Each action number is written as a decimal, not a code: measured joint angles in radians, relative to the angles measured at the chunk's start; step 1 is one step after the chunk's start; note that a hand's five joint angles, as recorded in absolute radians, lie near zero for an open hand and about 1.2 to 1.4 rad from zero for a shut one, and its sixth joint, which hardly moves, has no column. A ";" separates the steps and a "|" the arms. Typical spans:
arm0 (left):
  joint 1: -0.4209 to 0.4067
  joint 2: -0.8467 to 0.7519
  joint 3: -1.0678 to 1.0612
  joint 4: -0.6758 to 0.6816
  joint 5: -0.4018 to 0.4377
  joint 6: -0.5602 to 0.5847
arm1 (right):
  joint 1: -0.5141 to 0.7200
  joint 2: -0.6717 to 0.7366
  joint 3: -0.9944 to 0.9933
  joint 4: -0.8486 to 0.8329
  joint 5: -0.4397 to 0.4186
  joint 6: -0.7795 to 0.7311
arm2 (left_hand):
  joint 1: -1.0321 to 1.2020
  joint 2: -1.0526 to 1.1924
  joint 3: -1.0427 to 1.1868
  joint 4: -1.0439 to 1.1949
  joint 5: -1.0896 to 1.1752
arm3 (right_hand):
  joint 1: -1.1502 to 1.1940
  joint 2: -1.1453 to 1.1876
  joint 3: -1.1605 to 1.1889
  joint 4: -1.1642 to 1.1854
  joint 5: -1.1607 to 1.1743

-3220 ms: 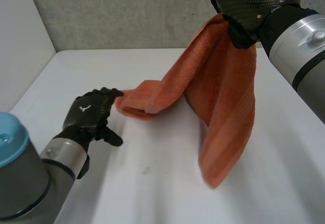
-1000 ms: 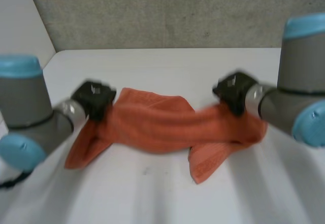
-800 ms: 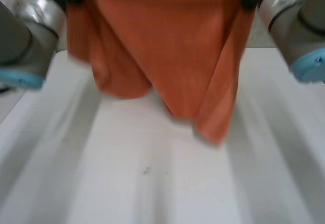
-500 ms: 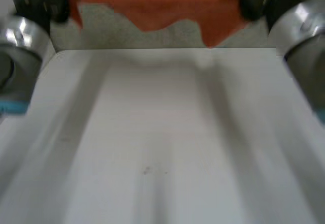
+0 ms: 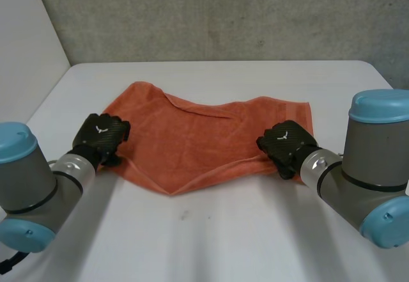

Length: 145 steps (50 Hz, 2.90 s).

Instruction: Fold the laundry

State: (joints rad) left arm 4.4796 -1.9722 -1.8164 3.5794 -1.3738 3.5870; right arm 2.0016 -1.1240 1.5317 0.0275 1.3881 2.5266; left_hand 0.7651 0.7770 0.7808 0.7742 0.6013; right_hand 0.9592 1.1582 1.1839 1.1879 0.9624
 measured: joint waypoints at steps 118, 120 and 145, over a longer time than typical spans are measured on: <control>0.179 -0.002 -0.009 0.041 0.087 -0.011 | -0.377 -0.267 0.308 0.104 -0.267 0.248 | 0.367 0.419 0.392 0.420 0.356 | -0.510 -0.648 -0.677 -0.683 -0.629; 0.179 -0.002 -0.008 0.041 0.086 -0.011 | -0.377 -0.276 0.357 0.059 -0.279 0.250 | 0.367 0.419 0.392 0.420 0.356 | -0.510 -0.648 -0.677 -0.683 -0.629; 0.185 -0.002 -0.008 0.041 0.087 -0.013 | -0.309 -0.149 0.411 -0.136 -0.273 0.368 | 0.367 0.419 0.392 0.420 0.356 | -0.510 -0.647 -0.675 -0.680 -0.627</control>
State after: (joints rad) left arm 4.6645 -1.9742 -1.8245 3.6202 -1.2873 3.5741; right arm 1.6930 -1.2731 1.9430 -0.1083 1.1149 2.8946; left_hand 1.1321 1.1960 1.1730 1.1947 0.9573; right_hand 0.4493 0.5111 0.5088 0.5081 0.3354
